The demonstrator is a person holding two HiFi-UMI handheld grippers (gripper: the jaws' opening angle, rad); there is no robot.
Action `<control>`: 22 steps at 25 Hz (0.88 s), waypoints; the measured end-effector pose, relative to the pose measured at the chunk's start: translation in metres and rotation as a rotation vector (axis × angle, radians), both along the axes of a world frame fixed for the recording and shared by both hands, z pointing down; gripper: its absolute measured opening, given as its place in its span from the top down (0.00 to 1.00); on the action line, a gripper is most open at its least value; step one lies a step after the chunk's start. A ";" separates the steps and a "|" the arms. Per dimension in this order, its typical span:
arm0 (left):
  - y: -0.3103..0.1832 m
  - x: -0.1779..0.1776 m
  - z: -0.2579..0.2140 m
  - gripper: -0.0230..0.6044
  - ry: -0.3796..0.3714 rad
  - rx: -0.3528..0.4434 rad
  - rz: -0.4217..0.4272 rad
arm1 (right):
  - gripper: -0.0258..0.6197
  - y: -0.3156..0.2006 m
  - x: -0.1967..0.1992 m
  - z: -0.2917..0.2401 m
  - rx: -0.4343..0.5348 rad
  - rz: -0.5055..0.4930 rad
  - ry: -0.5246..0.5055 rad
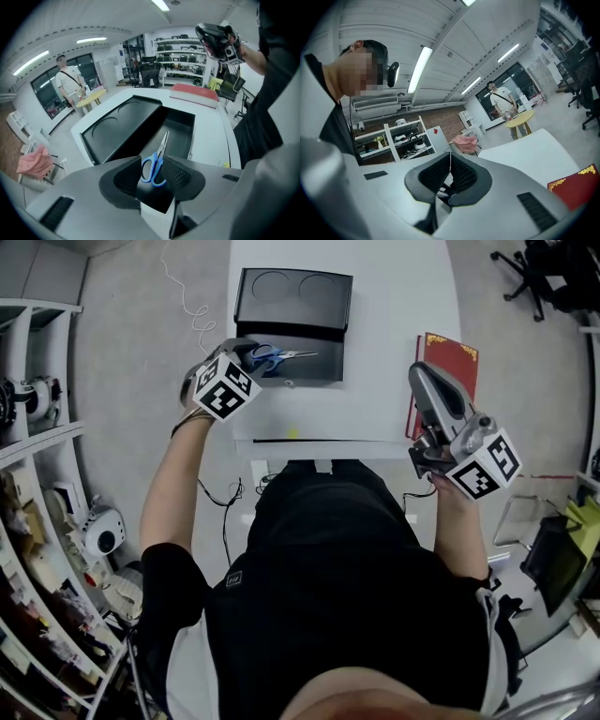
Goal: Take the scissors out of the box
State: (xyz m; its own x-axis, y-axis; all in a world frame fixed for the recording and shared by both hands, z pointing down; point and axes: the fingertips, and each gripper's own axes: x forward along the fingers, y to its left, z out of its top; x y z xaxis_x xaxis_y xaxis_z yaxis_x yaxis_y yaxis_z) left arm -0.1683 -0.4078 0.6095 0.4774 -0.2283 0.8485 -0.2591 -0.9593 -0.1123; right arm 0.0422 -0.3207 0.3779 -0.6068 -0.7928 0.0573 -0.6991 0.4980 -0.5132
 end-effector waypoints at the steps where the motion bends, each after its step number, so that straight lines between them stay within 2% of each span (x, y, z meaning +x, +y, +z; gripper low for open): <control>1: -0.001 0.001 0.006 0.72 -0.026 -0.009 0.023 | 0.91 0.001 0.003 0.003 -0.005 0.006 -0.002; 7: 0.002 0.005 0.038 0.71 -0.181 -0.098 0.159 | 0.91 0.003 0.018 0.013 -0.023 0.035 -0.017; 11: 0.001 0.005 0.055 0.71 -0.302 -0.099 0.234 | 0.91 0.005 0.028 0.016 -0.024 0.051 -0.025; 22: 0.005 0.010 0.078 0.72 -0.462 -0.108 0.344 | 0.91 0.019 0.059 0.016 -0.019 0.101 -0.025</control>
State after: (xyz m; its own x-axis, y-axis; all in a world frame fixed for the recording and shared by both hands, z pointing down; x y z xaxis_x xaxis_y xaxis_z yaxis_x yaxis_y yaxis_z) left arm -0.1587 -0.4028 0.6872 0.0835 -0.0260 0.9962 0.1220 -0.9919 -0.0361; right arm 0.1010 -0.3021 0.3935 -0.5255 -0.8488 0.0584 -0.7317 0.4158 -0.5401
